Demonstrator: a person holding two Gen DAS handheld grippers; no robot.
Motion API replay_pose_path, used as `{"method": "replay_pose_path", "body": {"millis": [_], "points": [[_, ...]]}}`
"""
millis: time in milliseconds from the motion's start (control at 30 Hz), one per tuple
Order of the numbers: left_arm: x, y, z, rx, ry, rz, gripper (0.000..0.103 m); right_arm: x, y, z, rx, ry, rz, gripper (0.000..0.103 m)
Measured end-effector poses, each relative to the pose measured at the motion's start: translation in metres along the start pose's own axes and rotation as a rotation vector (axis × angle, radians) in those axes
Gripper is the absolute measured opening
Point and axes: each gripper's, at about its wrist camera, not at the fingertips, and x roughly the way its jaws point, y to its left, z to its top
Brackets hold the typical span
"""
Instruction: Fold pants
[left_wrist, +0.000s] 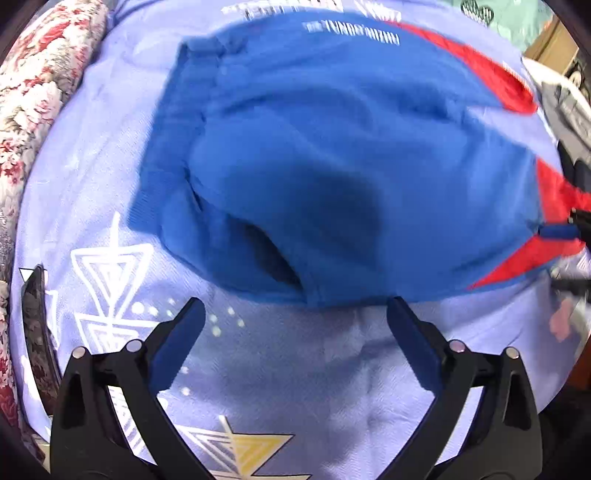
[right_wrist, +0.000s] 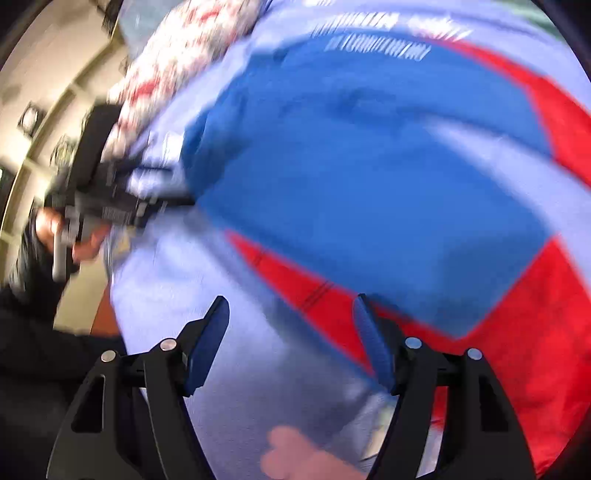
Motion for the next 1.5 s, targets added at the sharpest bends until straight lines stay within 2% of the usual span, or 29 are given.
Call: {"method": "replay_pose_path", "body": {"millis": [67,100,167,233,300,367,433,467,533,600,633,667,700,733,800,833,867,933,1000,1100,1167,1233,1267,1400,1500], "points": [[-0.012,0.004,0.009,-0.035,-0.061,-0.013,0.099,-0.014,-0.014,0.008,0.045,-0.082,-0.100,0.068],[-0.018,0.007,0.017,-0.061,-0.105,-0.022,0.099,-0.017,-0.021,0.008,0.065,-0.101,-0.123,0.065],[-0.021,0.010,0.027,-0.083,-0.164,-0.016,0.101,-0.015,-0.035,0.007,0.089,-0.112,-0.184,0.053],[-0.006,0.015,0.039,-0.086,-0.150,0.098,0.101,-0.011,-0.058,-0.006,0.135,-0.068,-0.303,0.051],[0.009,0.027,0.041,-0.100,-0.105,0.146,0.100,-0.022,-0.080,-0.026,0.175,-0.053,-0.362,0.044],[0.026,0.043,0.037,-0.136,-0.057,0.148,0.101,-0.042,-0.097,-0.048,0.213,-0.053,-0.397,0.045],[0.025,0.060,0.029,-0.182,-0.054,0.096,0.101,-0.066,-0.128,-0.072,0.299,-0.048,-0.535,0.045],[0.024,0.064,0.029,-0.203,-0.047,0.085,0.101,-0.074,-0.139,-0.080,0.340,-0.044,-0.562,0.038],[0.014,0.068,0.031,-0.238,-0.063,0.060,0.100,-0.094,-0.149,-0.090,0.415,-0.091,-0.502,0.039],[0.001,0.062,0.035,-0.228,-0.108,0.026,0.101,-0.098,-0.127,-0.079,0.331,-0.140,-0.536,0.043],[-0.004,0.055,0.038,-0.205,-0.133,0.018,0.101,-0.100,-0.122,-0.075,0.314,-0.165,-0.502,0.047],[-0.005,0.049,0.039,-0.180,-0.143,0.042,0.101,-0.096,-0.116,-0.066,0.306,-0.194,-0.401,0.052],[-0.003,0.043,0.038,-0.158,-0.138,0.076,0.101,-0.088,-0.118,-0.060,0.308,-0.184,-0.374,0.052],[0.005,0.041,0.038,-0.141,-0.108,0.114,0.101,-0.079,-0.123,-0.055,0.313,-0.151,-0.404,0.053],[0.022,0.046,0.037,-0.143,-0.030,0.145,0.101,-0.063,-0.151,-0.053,0.376,-0.037,-0.553,0.052],[0.025,0.054,0.035,-0.169,-0.019,0.103,0.101,-0.062,-0.157,-0.056,0.409,-0.027,-0.548,0.052],[0.024,0.060,0.035,-0.183,-0.007,0.089,0.101,-0.070,-0.163,-0.054,0.445,-0.049,-0.494,0.052],[0.013,0.067,0.042,-0.186,-0.032,0.084,0.101,-0.079,-0.158,-0.042,0.411,-0.076,-0.516,0.053],[-0.003,0.074,0.054,-0.171,-0.084,0.079,0.101,-0.094,-0.148,-0.021,0.338,-0.144,-0.537,0.058],[-0.030,0.079,0.091,-0.133,-0.191,0.086,0.101,-0.105,-0.151,0.013,0.297,-0.221,-0.583,0.063],[-0.034,0.078,0.117,-0.096,-0.229,0.104,0.101,-0.117,-0.164,0.025,0.269,-0.265,-0.595,0.063],[-0.029,0.081,0.146,-0.079,-0.245,0.111,0.101,-0.115,-0.174,0.053,0.254,-0.298,-0.615,0.064],[-0.025,0.082,0.158,-0.078,-0.247,0.114,0.101,-0.109,-0.181,0.073,0.247,-0.310,-0.633,0.065],[0.005,0.090,0.199,-0.075,-0.205,0.101,0.101,-0.095,-0.186,0.107,0.241,-0.318,-0.633,0.067],[0.027,0.095,0.205,-0.051,-0.169,0.052,0.100,-0.083,-0.189,0.127,0.234,-0.315,-0.608,0.067]]}}
